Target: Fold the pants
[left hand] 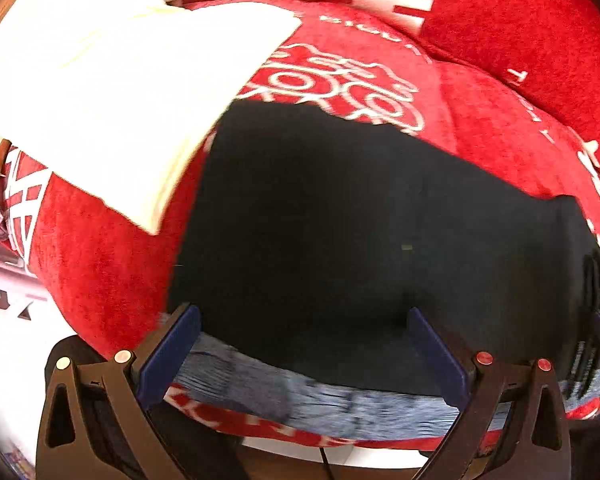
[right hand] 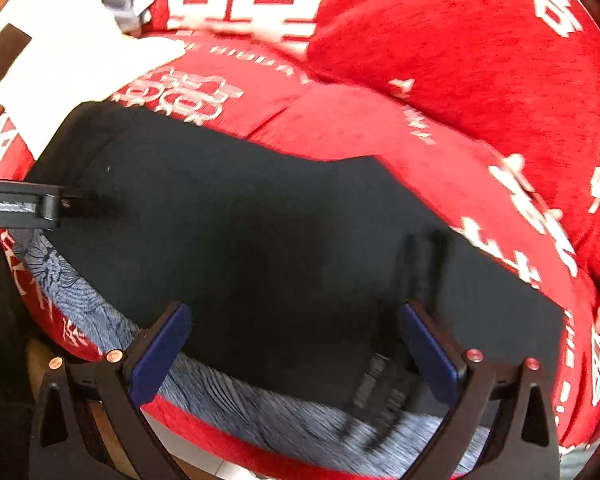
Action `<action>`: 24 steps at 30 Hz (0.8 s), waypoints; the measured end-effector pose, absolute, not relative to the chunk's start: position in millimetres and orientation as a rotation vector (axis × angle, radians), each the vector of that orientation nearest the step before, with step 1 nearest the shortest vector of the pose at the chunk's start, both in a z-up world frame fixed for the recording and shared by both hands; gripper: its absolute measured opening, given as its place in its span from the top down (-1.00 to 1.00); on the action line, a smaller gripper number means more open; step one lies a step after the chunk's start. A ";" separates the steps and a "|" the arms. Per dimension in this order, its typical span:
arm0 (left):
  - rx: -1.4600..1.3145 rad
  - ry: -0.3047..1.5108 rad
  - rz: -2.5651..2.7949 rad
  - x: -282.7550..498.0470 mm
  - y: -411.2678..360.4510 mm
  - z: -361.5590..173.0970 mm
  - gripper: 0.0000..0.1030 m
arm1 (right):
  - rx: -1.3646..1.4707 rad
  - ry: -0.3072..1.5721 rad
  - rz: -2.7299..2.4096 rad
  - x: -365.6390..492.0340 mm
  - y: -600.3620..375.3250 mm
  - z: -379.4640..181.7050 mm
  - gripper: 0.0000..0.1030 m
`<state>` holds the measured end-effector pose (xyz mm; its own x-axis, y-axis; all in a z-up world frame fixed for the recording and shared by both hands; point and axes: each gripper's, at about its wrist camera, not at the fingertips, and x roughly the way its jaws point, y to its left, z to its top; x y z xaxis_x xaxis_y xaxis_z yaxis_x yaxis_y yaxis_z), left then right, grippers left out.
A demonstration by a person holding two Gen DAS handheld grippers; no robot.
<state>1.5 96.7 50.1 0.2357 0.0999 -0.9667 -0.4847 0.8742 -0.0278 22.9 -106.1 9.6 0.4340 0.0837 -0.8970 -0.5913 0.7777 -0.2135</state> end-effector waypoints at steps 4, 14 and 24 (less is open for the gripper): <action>-0.346 1.267 0.386 -1.7 103.7 45.5 -1.00 | -0.427 1.090 0.496 54.8 -108.8 4.7 -1.00; -0.289 1.253 0.317 4.3 99.7 41.2 -1.00 | -0.447 1.114 0.487 122.5 -62.4 6.8 -1.00; -0.319 1.256 0.174 -12.1 123.0 35.1 -1.00 | -0.645 1.163 1.018 95.1 47.6 -5.8 -1.00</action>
